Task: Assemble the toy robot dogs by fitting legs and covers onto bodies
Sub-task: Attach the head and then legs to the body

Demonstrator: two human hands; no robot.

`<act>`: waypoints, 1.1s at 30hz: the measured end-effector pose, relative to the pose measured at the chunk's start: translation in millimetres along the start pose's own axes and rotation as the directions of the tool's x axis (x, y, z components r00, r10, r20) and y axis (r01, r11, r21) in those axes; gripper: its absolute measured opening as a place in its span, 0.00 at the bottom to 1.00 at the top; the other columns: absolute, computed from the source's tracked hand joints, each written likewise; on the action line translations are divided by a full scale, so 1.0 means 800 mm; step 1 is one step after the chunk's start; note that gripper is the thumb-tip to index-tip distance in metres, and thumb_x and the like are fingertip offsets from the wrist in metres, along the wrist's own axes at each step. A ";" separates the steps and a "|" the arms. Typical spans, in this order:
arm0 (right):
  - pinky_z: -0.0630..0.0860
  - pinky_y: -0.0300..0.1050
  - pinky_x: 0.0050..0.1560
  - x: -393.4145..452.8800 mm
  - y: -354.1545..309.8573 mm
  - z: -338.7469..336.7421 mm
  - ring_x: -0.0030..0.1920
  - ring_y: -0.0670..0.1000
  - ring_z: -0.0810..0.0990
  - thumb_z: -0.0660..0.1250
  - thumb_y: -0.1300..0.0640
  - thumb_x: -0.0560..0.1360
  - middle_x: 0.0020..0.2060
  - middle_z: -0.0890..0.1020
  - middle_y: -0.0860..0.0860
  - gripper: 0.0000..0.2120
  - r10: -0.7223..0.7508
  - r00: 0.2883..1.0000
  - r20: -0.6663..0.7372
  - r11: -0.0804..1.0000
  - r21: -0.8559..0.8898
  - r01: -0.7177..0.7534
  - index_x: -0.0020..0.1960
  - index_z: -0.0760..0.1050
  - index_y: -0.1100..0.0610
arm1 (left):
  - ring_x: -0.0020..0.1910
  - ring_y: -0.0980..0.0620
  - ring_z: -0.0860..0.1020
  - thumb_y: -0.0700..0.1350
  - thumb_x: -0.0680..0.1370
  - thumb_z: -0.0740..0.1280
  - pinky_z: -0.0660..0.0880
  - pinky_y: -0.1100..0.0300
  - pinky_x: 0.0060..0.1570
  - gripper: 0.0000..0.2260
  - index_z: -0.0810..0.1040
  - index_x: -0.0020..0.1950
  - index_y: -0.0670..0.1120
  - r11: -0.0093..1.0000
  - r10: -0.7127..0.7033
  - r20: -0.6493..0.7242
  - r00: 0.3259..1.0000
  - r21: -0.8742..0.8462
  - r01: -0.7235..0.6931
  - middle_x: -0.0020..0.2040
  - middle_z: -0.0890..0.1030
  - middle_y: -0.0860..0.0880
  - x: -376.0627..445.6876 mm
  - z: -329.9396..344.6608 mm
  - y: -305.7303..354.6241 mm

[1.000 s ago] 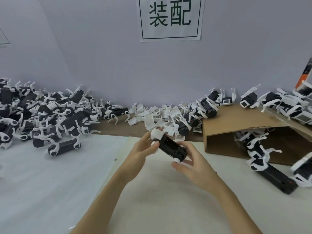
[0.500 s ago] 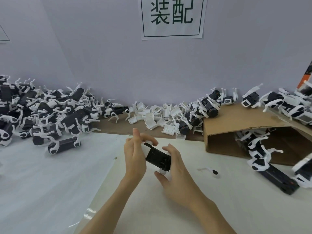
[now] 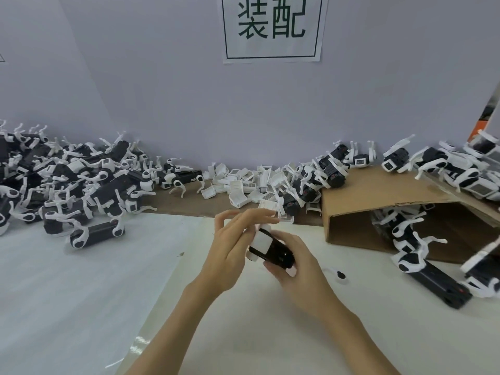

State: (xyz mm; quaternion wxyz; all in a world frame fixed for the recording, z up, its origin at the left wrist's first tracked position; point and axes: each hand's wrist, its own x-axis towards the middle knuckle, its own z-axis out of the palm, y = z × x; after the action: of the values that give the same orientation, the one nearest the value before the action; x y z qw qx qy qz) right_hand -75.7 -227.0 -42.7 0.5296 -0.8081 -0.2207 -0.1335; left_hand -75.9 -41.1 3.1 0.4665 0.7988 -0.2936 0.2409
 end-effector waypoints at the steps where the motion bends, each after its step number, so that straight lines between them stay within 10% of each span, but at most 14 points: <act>1: 0.75 0.40 0.61 -0.001 -0.004 0.000 0.63 0.42 0.76 0.77 0.54 0.76 0.60 0.77 0.41 0.29 0.035 0.999 -0.022 0.999 -0.040 -0.036 0.69 0.67 0.36 | 0.70 0.52 0.77 0.48 0.88 0.50 0.64 0.47 0.69 0.19 0.80 0.68 0.51 0.992 -0.087 -0.035 0.996 -0.094 0.083 0.62 0.85 0.56 -0.001 0.002 -0.001; 5: 0.72 0.31 0.52 -0.009 -0.018 0.010 0.57 0.42 0.74 0.76 0.38 0.71 0.53 0.74 0.36 0.28 -0.009 0.995 -0.102 0.982 -0.188 -0.011 0.65 0.66 0.39 | 0.43 0.50 0.82 0.60 0.87 0.55 0.73 0.58 0.41 0.27 0.86 0.43 0.47 0.843 -0.456 -0.310 0.835 -0.452 0.292 0.42 0.85 0.45 0.000 0.021 0.002; 9: 0.68 0.27 0.55 -0.012 -0.026 0.023 0.57 0.37 0.71 0.72 0.31 0.71 0.56 0.69 0.30 0.33 -0.062 0.998 0.032 0.970 -0.234 0.068 0.70 0.68 0.42 | 0.36 0.47 0.82 0.61 0.87 0.55 0.74 0.51 0.45 0.33 0.80 0.31 0.44 0.622 -0.733 -0.378 0.565 -0.710 0.332 0.35 0.84 0.42 0.006 0.010 -0.017; 15: 0.71 0.31 0.47 -0.007 -0.026 0.023 0.51 0.37 0.75 0.65 0.27 0.73 0.52 0.78 0.38 0.28 0.068 0.997 -0.021 0.967 -0.245 -0.071 0.68 0.70 0.39 | 0.28 0.52 0.76 0.71 0.83 0.53 0.65 0.61 0.27 0.34 0.84 0.45 0.46 0.567 -0.736 -0.143 0.661 -0.663 0.489 0.42 0.86 0.41 0.005 -0.007 -0.027; 18: 0.77 0.39 0.42 -0.003 -0.025 0.013 0.44 0.44 0.81 0.65 0.26 0.73 0.43 0.84 0.44 0.23 0.136 0.985 -0.104 0.985 -0.087 -0.145 0.58 0.77 0.40 | 0.36 0.52 0.83 0.71 0.80 0.62 0.75 0.62 0.31 0.28 0.82 0.54 0.47 0.635 -0.695 -0.056 0.717 -0.513 0.577 0.48 0.86 0.42 0.007 -0.007 -0.027; 22: 0.78 0.49 0.61 0.018 -0.015 0.013 0.57 0.48 0.81 0.54 0.28 0.78 0.55 0.84 0.48 0.26 0.256 0.967 -0.011 0.963 0.095 -0.254 0.64 0.77 0.41 | 0.30 0.44 0.80 0.62 0.84 0.65 0.76 0.57 0.28 0.25 0.79 0.50 0.38 0.453 -0.839 -0.099 0.535 -0.671 0.586 0.42 0.81 0.37 0.006 0.004 -0.034; 25: 0.71 0.53 0.70 0.054 0.012 0.007 0.68 0.54 0.74 0.59 0.37 0.83 0.66 0.77 0.55 0.23 0.278 0.956 -0.093 0.928 -0.229 -0.292 0.71 0.74 0.48 | 0.28 0.42 0.78 0.60 0.85 0.65 0.76 0.56 0.26 0.23 0.77 0.47 0.38 0.359 -0.903 -0.112 0.414 -0.725 0.588 0.42 0.80 0.37 0.006 -0.003 -0.045; 33: 0.52 0.60 0.80 0.118 0.058 0.010 0.80 0.64 0.55 0.45 0.40 0.86 0.80 0.60 0.63 0.25 0.473 0.881 0.020 0.604 -0.736 -0.307 0.82 0.59 0.38 | 0.25 0.45 0.74 0.55 0.87 0.63 0.78 0.58 0.27 0.20 0.76 0.49 0.39 0.344 -0.925 -0.168 0.341 -0.753 0.561 0.41 0.80 0.36 0.005 -0.016 -0.063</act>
State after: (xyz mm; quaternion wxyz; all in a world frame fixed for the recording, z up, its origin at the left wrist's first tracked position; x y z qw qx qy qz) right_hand 29.0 -215.2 -40.5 0.1633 -0.9863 -0.0240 -0.0018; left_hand -39.2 -11.3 -18.8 0.8020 0.5384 0.2344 0.1095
